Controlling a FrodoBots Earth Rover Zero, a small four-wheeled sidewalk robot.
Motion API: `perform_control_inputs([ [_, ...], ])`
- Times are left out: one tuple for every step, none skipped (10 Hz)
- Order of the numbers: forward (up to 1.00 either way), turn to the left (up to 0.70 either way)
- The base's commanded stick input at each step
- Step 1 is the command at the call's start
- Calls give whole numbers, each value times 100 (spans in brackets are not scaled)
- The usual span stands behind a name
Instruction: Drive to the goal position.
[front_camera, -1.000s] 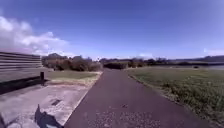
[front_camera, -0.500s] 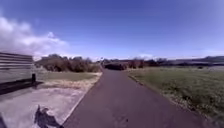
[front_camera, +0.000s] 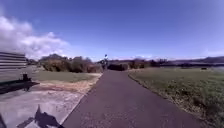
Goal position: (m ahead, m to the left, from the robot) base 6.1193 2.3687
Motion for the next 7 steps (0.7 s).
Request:
perform_control_inputs([
  [70, 0],
  [70, 0],
  [70, 0],
  [70, 0],
  [70, 0],
  [70, 0],
  [70, 1],
])
